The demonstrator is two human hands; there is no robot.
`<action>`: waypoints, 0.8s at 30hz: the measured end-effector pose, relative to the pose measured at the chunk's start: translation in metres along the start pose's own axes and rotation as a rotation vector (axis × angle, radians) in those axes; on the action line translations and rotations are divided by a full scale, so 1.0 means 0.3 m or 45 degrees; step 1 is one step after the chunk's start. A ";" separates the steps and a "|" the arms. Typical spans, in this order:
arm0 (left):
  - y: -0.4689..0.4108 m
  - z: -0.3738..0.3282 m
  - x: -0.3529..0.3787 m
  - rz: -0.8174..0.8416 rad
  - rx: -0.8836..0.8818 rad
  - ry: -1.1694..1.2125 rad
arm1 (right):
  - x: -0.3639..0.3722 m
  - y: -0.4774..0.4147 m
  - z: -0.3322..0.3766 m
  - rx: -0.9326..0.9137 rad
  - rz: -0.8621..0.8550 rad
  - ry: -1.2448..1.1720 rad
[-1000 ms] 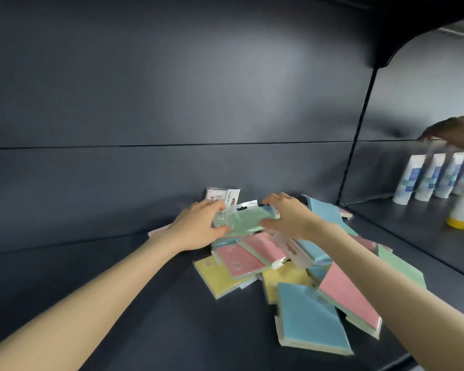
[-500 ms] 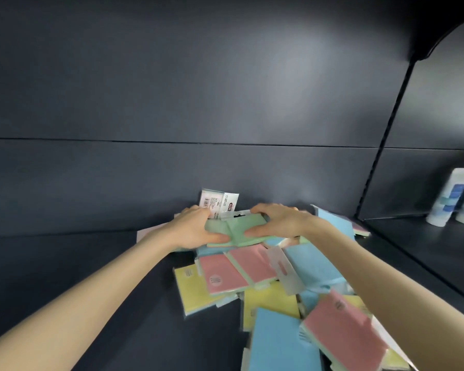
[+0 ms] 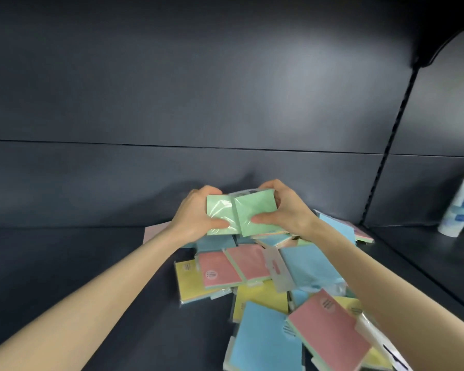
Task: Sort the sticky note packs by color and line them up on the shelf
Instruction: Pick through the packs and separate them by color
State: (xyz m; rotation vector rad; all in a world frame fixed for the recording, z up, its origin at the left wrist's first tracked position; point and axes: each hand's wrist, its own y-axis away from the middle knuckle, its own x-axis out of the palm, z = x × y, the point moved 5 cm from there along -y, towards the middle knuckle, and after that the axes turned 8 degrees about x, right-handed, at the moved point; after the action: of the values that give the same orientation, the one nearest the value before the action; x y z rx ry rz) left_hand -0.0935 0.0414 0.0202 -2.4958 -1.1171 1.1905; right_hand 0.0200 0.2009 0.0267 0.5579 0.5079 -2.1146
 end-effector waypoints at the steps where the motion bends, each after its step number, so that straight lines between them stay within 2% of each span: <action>1: 0.007 -0.005 -0.010 -0.038 -0.011 0.107 | -0.009 0.011 0.013 -0.022 -0.005 -0.065; 5: 0.057 -0.042 -0.054 -0.135 -0.004 0.392 | -0.023 0.056 0.067 -0.083 0.017 -0.249; 9: 0.133 -0.059 -0.092 -0.162 -0.041 0.635 | 0.026 0.098 0.134 -0.164 0.059 -0.306; 19: 0.361 -0.010 -0.320 -0.321 -0.160 0.590 | 0.317 0.231 0.342 -0.235 0.285 -0.306; 24: 0.488 0.099 -0.502 -0.299 -0.253 0.625 | 0.490 0.285 0.455 -0.071 0.449 -0.439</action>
State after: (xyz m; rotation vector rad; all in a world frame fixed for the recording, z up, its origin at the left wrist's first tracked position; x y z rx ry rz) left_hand -0.0940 -0.1706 0.0283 -2.4986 -1.3769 0.3877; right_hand -0.0140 -0.0139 0.0433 0.2216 0.2496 -1.8010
